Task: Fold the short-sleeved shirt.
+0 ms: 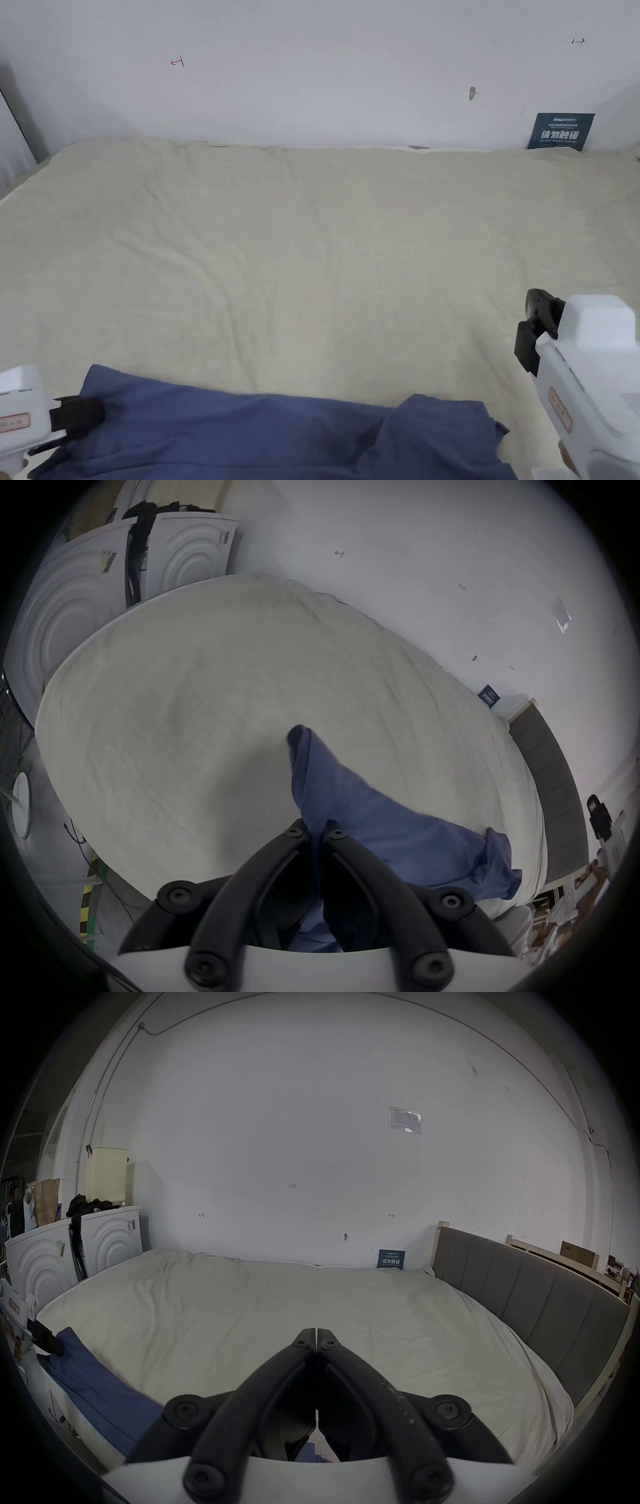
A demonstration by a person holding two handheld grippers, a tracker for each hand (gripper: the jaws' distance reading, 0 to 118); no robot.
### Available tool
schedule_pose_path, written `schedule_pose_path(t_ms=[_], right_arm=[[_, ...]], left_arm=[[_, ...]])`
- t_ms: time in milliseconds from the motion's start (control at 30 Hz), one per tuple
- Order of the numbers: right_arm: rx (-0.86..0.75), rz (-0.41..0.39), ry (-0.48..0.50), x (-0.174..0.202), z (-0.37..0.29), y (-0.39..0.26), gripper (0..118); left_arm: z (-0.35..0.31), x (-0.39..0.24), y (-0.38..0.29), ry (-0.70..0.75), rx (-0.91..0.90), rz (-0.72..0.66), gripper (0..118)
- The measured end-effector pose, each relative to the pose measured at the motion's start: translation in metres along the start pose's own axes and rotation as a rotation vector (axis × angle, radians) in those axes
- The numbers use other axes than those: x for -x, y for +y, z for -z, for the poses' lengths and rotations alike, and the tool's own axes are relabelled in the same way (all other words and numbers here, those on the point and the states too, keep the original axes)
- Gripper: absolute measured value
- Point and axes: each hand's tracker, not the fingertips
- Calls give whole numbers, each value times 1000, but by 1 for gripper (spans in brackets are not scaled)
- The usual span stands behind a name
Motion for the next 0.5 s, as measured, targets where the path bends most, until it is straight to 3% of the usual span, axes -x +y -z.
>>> schedule_pose_path(t_ms=[300,500], right_arm=[[-13,18,1,-11,-7,-4,1],[-6,19,-21,-25,-11,-8,1]], left_arm=[[11,-135,-17,-239,111,114,7],[63,-206,-50,-269,241,173,7]])
